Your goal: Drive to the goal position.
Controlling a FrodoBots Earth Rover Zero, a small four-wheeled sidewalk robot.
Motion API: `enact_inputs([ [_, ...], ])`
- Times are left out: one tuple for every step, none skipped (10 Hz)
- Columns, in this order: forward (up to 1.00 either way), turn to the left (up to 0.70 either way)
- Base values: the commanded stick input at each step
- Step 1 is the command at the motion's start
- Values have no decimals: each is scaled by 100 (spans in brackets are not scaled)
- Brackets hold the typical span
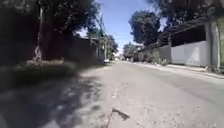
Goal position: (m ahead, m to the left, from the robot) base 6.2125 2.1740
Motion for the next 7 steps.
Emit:
enact_inputs([
  [100,0],
  [100,0],
  [100,-2],
  [100,-7],
  [100,-40],
  [100,-40],
  [100,-38],
])
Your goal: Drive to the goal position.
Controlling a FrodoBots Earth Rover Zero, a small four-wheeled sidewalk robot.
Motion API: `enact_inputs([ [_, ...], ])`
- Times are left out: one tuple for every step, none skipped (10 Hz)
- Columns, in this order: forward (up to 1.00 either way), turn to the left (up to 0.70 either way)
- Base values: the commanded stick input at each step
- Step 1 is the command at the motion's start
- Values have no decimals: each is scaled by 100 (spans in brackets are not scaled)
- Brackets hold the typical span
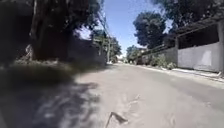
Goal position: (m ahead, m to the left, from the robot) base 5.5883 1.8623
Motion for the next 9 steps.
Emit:
enact_inputs([
  [100,-16],
  [100,-4],
  [100,-4],
  [100,-4],
  [100,-4],
  [100,-4],
  [100,-4],
  [100,-4],
  [100,-4],
])
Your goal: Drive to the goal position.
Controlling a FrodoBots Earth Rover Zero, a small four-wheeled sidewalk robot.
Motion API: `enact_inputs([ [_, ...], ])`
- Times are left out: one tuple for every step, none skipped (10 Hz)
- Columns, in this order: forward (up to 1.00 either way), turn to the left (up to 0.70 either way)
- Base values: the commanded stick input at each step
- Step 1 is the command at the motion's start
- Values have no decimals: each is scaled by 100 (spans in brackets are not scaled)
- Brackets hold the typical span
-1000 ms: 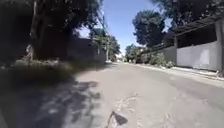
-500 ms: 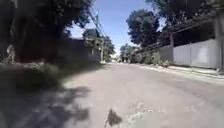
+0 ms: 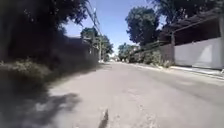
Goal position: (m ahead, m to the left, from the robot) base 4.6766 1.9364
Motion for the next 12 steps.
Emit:
enact_inputs([
  [100,-4],
  [100,-4],
  [100,-4],
  [100,-4],
  [100,-4],
  [100,-4],
  [100,-4],
  [100,-4],
  [100,-4],
  [100,-4],
  [100,-4],
  [100,-4],
])
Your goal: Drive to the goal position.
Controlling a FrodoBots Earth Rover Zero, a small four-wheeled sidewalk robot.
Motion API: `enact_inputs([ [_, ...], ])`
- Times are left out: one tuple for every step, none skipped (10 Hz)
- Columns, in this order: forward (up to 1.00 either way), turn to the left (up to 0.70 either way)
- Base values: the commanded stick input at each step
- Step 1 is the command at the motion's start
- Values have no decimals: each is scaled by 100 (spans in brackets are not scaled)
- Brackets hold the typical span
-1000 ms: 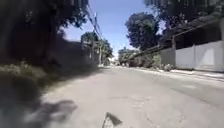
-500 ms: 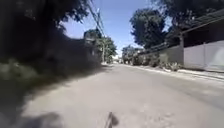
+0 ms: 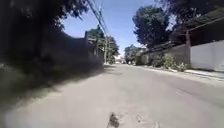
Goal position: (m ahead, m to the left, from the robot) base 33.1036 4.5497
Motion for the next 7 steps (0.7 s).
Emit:
enact_inputs([
  [100,-4],
  [100,-14],
  [100,-33],
  [100,-40],
  [100,-40],
  [100,-29],
  [100,-6],
])
